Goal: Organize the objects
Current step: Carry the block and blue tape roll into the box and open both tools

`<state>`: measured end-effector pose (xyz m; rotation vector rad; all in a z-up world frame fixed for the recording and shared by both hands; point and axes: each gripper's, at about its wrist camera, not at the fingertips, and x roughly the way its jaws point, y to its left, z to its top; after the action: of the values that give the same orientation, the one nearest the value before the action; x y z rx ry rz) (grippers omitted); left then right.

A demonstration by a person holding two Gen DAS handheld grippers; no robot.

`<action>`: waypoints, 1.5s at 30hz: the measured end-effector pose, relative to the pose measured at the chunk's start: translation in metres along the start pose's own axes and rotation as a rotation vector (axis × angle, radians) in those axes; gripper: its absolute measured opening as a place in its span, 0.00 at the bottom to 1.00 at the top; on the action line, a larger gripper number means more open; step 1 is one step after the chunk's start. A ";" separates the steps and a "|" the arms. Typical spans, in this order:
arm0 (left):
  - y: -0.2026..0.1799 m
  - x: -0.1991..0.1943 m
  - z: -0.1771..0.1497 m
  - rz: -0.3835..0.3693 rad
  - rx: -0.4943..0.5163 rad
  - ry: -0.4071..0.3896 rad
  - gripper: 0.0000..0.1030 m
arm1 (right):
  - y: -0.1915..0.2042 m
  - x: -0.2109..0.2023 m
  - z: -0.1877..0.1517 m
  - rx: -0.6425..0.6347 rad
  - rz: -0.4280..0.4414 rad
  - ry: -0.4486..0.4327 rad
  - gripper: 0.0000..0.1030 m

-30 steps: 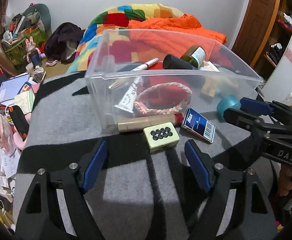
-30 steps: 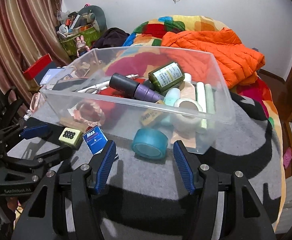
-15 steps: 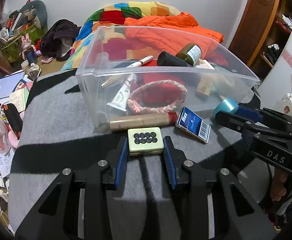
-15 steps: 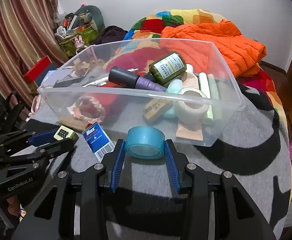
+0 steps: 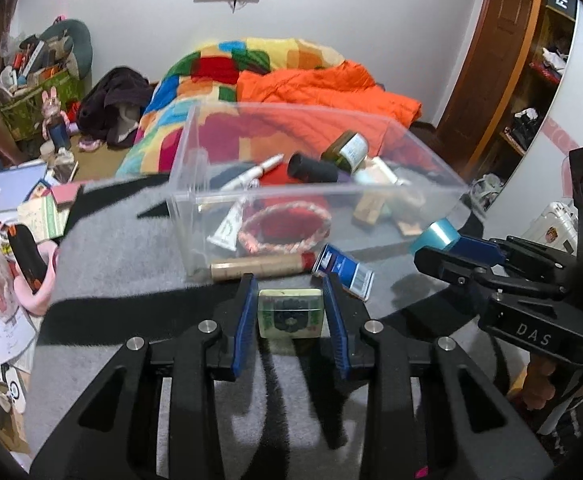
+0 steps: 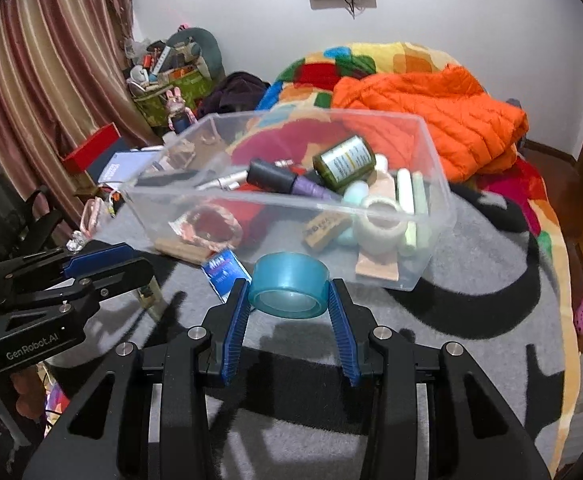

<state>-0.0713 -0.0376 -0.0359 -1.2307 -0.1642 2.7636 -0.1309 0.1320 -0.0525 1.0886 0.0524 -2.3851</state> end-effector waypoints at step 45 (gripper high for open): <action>0.005 0.008 0.072 0.038 0.038 -0.062 0.33 | -0.025 0.008 0.065 -0.010 -0.036 -0.026 0.36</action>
<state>-0.1305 -0.0451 0.0054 -1.1518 -0.0938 2.8246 -0.1917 0.1346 -0.0186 1.0609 0.0754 -2.4281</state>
